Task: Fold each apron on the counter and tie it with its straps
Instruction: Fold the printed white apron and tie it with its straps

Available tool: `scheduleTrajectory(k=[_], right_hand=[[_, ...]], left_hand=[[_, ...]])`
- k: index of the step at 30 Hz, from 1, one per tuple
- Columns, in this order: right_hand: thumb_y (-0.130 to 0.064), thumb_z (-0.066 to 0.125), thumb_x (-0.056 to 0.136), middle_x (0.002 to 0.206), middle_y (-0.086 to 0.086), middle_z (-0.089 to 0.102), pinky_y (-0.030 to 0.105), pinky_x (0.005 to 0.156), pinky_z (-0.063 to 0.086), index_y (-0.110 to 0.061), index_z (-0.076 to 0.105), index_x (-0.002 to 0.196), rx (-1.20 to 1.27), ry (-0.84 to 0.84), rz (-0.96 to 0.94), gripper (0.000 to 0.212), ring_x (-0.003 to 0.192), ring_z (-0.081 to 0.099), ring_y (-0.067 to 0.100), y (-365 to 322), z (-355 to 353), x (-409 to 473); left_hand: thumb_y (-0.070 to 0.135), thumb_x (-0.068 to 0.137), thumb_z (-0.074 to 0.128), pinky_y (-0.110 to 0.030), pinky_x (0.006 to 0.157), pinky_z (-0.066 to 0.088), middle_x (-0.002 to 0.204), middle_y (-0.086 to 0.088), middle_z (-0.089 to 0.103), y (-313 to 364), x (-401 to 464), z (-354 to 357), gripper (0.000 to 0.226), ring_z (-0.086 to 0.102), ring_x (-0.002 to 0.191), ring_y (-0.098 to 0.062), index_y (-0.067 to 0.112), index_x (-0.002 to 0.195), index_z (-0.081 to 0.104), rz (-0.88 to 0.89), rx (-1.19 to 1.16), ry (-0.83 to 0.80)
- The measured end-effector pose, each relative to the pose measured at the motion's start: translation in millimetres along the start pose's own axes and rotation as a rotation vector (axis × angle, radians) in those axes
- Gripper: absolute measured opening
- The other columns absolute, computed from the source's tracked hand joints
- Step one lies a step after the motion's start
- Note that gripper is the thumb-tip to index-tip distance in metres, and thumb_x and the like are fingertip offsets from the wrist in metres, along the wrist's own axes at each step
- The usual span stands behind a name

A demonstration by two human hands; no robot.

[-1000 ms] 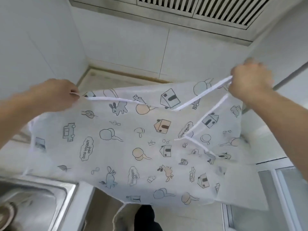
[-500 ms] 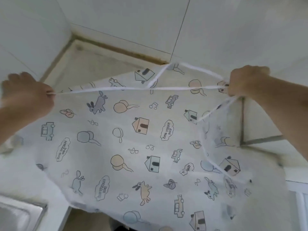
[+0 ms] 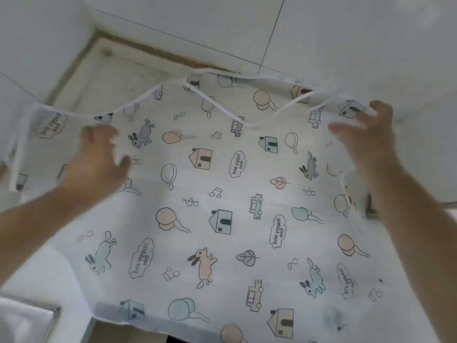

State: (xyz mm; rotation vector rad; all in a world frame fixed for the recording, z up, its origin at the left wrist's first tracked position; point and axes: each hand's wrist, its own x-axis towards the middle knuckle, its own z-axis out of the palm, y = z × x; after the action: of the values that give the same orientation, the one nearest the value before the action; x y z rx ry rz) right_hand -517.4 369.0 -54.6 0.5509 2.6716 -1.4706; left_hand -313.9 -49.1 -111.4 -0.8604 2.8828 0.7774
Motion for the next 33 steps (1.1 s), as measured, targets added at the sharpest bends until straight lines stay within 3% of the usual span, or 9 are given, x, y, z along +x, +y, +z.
scheduleTrajectory(k=[4, 6, 9, 14, 18, 22, 26, 29, 33], right_hand=[[-0.040, 0.055, 0.092, 0.147, 0.007, 0.042, 0.041, 0.108, 0.046, -0.018, 0.047, 0.145, -0.600, -0.330, -0.614, 0.058, 0.129, 0.051, 0.024, 107, 18, -136], [-0.061, 0.051, 0.093, 0.163, 0.002, 0.024, 0.055, 0.119, 0.035, -0.036, 0.038, 0.153, -0.878, -0.476, -0.522, 0.066, 0.152, 0.027, 0.028, 159, 14, -159], [-0.074, 0.056, 0.088, 0.171, -0.013, -0.004, 0.063, 0.122, 0.019, -0.051, 0.008, 0.160, -0.988, -0.411, -0.233, 0.090, 0.160, -0.001, 0.022, 203, -15, -152], [-0.057, 0.066, 0.084, 0.170, -0.001, 0.005, 0.062, 0.120, 0.025, -0.037, 0.016, 0.156, -0.780, -0.188, 0.226, 0.090, 0.157, 0.009, 0.028, 202, -43, -145], [-0.043, 0.072, 0.086, 0.160, 0.015, 0.020, 0.058, 0.111, 0.040, -0.023, 0.025, 0.157, -0.950, -0.162, 0.036, 0.087, 0.145, 0.029, 0.040, 210, -48, -195], [-0.033, 0.080, 0.079, 0.115, 0.011, 0.045, 0.047, 0.081, 0.054, -0.008, 0.052, 0.122, -0.973, -0.108, -0.436, 0.057, 0.101, 0.053, 0.034, 222, -41, -287], [-0.070, 0.078, 0.063, 0.140, 0.014, 0.042, 0.056, 0.098, 0.044, -0.015, 0.043, 0.143, -1.138, -0.389, -0.420, 0.103, 0.132, 0.044, 0.039, 244, -26, -359], [-0.052, 0.092, 0.058, 0.153, 0.025, 0.032, 0.068, 0.109, 0.032, -0.014, 0.027, 0.157, -1.283, -0.431, -0.339, 0.125, 0.144, 0.031, 0.047, 257, -20, -375], [-0.018, 0.072, 0.081, 0.132, 0.010, 0.050, 0.050, 0.094, 0.051, -0.016, 0.055, 0.133, -1.139, -0.354, -0.472, 0.055, 0.124, 0.052, 0.038, 252, -20, -367]], left_hand=[[0.065, 0.084, 0.071, -0.048, 0.108, 0.046, 0.152, 0.006, 0.021, 13, -72, 37, 0.076, 0.047, 0.126, -0.018, 0.033, 0.147, 0.041, 0.289, 0.128, -0.451], [0.085, 0.077, 0.060, -0.057, 0.127, 0.013, 0.164, 0.007, -0.001, -12, -77, 56, 0.104, 0.010, 0.155, -0.020, 0.045, 0.160, 0.013, 0.353, 0.303, -0.578], [0.090, 0.074, 0.055, -0.060, 0.125, -0.010, 0.169, 0.013, -0.023, -45, -77, 65, 0.119, -0.031, 0.154, -0.010, 0.048, 0.162, -0.013, 0.465, 0.400, -0.571], [0.066, 0.083, 0.072, -0.060, 0.126, 0.014, 0.165, 0.000, 0.011, -48, -96, 54, 0.095, 0.011, 0.155, -0.030, 0.041, 0.160, 0.022, 0.448, 0.371, -0.422], [0.035, 0.082, 0.085, -0.046, 0.097, 0.053, 0.136, -0.004, 0.044, -49, -152, 58, 0.072, 0.054, 0.111, -0.025, 0.022, 0.144, 0.052, 0.747, 0.315, -0.319], [0.063, 0.084, 0.067, -0.035, 0.096, 0.051, 0.135, 0.004, 0.042, -71, -211, 60, 0.071, 0.052, 0.113, -0.017, 0.029, 0.143, 0.047, 0.851, 0.324, -0.456], [0.077, 0.068, 0.070, -0.047, 0.101, 0.047, 0.139, 0.003, 0.045, -83, -233, 68, 0.093, 0.049, 0.123, -0.027, 0.030, 0.145, 0.044, 0.767, 0.428, -0.449], [0.068, 0.060, 0.086, -0.056, 0.099, 0.048, 0.138, -0.007, 0.050, -85, -239, 74, 0.102, 0.051, 0.122, -0.038, 0.022, 0.142, 0.047, 0.748, 0.535, -0.370], [0.084, 0.052, 0.067, -0.074, 0.112, 0.025, 0.151, -0.014, 0.041, -87, -251, 79, 0.126, 0.039, 0.139, -0.045, 0.014, 0.153, 0.038, 0.677, 0.655, -0.419]])
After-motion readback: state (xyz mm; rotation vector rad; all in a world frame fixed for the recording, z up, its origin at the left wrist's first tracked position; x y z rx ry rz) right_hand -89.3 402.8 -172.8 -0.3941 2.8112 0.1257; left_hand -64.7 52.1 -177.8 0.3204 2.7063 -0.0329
